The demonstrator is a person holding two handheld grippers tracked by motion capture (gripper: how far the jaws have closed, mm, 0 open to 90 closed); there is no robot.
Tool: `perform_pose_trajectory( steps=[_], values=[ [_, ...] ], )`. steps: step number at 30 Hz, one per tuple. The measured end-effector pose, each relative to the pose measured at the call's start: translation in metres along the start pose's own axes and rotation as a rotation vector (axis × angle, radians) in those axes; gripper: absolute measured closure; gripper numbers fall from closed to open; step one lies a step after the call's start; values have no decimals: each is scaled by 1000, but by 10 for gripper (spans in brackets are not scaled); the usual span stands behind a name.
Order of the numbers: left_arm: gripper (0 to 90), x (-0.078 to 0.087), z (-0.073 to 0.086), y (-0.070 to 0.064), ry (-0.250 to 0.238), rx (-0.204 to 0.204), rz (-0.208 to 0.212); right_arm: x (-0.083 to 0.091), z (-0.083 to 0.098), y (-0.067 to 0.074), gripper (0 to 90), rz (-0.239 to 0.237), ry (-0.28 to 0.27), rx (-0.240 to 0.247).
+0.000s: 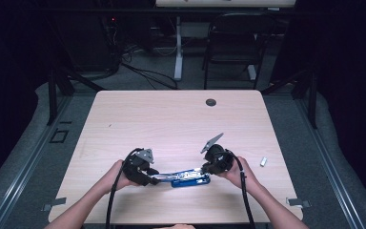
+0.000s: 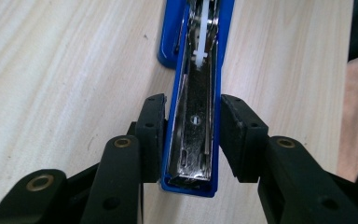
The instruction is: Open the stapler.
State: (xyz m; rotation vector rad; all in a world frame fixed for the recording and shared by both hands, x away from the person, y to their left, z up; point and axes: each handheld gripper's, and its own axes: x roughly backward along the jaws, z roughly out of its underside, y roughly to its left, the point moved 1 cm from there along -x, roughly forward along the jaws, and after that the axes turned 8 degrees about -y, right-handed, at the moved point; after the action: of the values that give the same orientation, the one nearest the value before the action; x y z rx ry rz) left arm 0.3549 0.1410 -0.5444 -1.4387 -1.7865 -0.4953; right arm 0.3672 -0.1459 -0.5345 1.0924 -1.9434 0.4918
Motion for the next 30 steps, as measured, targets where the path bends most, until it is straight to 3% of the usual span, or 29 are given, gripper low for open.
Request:
perform_pose_trajectory(
  steps=[5, 24, 30],
  values=[
    [622, -10, 2, 1, 39, -25, -12, -1, 1, -1, 820, -18, -11, -25],
    [600, -10, 2, 15, 21, -52, 33, -1, 1, 3, 826, -28, 18, -39],
    [595, -11, 1, 16, 27, -67, 27, -2, 1, 6, 827, -29, 25, -31]
  ],
)
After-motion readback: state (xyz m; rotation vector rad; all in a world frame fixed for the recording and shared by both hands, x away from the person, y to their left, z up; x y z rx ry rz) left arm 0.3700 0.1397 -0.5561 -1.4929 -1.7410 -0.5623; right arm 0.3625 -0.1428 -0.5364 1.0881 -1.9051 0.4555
